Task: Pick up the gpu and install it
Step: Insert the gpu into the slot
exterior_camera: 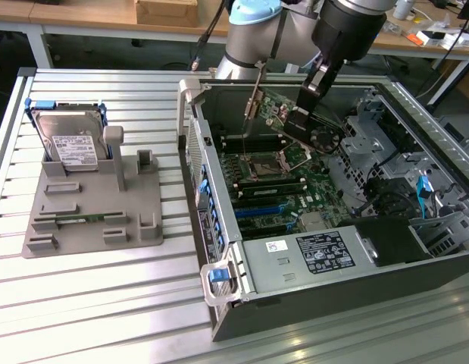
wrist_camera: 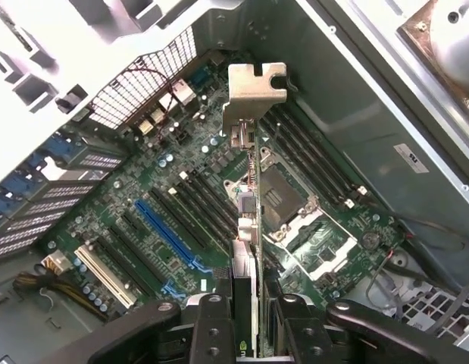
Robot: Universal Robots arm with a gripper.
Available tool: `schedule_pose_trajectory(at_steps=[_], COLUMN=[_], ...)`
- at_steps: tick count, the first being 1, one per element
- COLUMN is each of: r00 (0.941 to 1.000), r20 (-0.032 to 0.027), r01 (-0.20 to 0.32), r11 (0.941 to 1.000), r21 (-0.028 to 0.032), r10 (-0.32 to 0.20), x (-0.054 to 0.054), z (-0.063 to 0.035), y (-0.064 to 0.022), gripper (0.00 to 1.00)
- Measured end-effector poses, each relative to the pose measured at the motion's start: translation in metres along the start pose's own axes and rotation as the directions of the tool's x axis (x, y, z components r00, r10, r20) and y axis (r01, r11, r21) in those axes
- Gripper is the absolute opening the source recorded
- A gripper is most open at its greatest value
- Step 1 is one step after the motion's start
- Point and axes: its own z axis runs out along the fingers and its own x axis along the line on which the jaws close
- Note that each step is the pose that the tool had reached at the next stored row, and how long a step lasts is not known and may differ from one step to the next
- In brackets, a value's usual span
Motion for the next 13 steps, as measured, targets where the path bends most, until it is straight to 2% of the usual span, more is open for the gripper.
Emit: schedule_pose_trajectory(at_steps=[6,9,13], r00=[0.9963,0.9890,0.9804], r20=[-0.0035,-0.0059,-0.0077], r01=[0.086,0.148,0.197], r11=[0.9963,0.9890,0.9804], r21=[-0.0028,-0.0050,-0.0068], r10=[-0.086,-0.148,-0.197], x=[0.0000,0.0001,0.0001], z=[0.0010,0.0017,0.0023], y=[0.0000,-0.0001,-0.0001], gripper=[0.27,0.27,0.27])
